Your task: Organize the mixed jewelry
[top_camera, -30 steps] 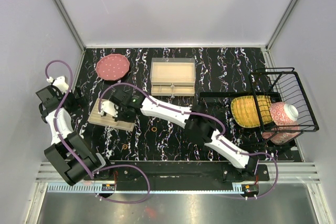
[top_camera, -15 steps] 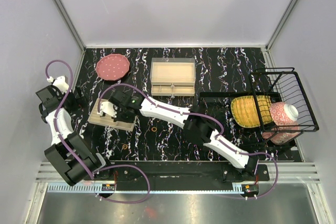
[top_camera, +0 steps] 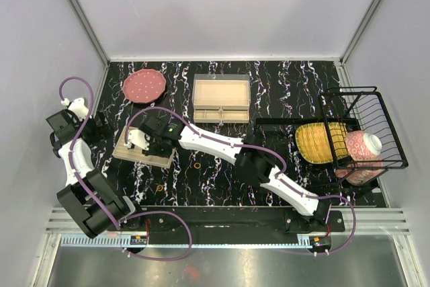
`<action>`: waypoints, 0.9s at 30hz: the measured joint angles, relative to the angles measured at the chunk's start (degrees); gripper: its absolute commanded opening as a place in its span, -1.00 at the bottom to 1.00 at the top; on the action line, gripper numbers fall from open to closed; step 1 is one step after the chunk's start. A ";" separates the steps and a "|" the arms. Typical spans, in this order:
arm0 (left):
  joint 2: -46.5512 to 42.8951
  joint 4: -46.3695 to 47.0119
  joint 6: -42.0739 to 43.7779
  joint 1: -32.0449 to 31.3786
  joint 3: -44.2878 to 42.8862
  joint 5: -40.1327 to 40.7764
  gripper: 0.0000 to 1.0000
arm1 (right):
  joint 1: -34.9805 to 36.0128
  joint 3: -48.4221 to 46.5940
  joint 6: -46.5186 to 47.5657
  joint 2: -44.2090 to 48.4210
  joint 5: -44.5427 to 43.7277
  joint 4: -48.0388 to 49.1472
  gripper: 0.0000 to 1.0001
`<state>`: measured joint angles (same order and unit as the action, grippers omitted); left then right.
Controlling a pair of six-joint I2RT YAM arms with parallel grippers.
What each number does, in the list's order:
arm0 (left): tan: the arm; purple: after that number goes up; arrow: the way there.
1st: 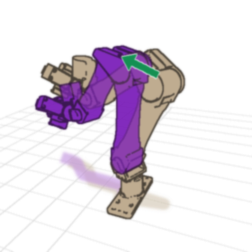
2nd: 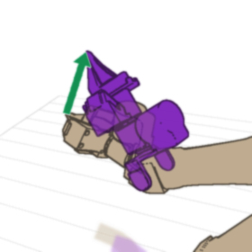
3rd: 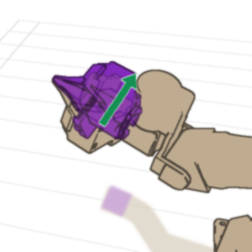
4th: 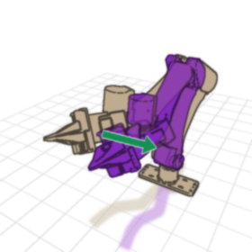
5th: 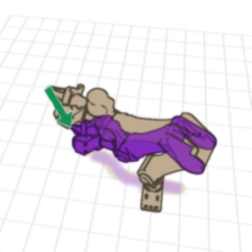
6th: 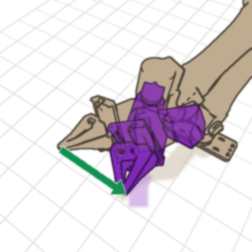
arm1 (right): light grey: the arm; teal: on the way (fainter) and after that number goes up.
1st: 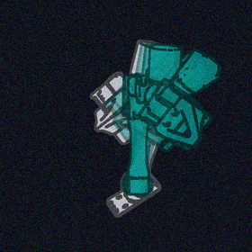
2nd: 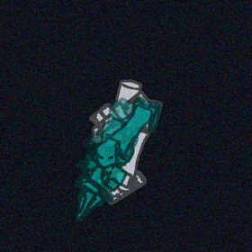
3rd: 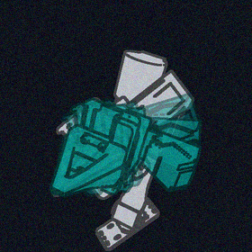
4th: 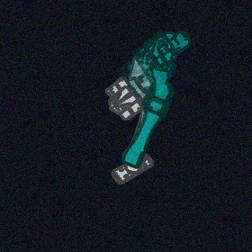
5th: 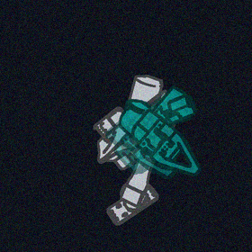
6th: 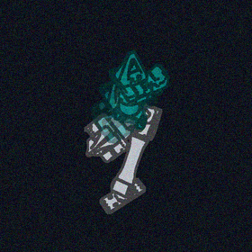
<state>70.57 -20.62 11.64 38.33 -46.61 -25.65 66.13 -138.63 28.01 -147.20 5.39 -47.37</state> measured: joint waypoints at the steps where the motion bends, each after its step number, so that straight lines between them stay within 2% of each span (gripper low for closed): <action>1: 0.00 -0.20 0.00 0.00 0.00 -0.09 0.98 | 0.00 0.00 -0.02 0.00 0.00 0.00 -0.36; 13: -0.24 -1.40 0.66 0.02 -0.63 -2.14 0.98 | 0.24 0.00 -0.35 0.00 -1.70 0.02 -0.33; 18: -2.29 -3.34 1.03 0.07 -1.46 -7.80 0.98 | 0.24 0.87 -1.05 1.40 -3.89 0.04 -0.32; 27: -6.29 -4.90 -1.20 0.07 -3.43 -17.92 0.98 | -1.09 8.68 -3.04 12.31 -8.59 0.94 -0.33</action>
<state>64.27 -25.52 10.44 38.39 -50.04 -43.57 65.04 -129.95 24.97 -134.89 -3.20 -46.44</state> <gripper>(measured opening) 0.987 0.337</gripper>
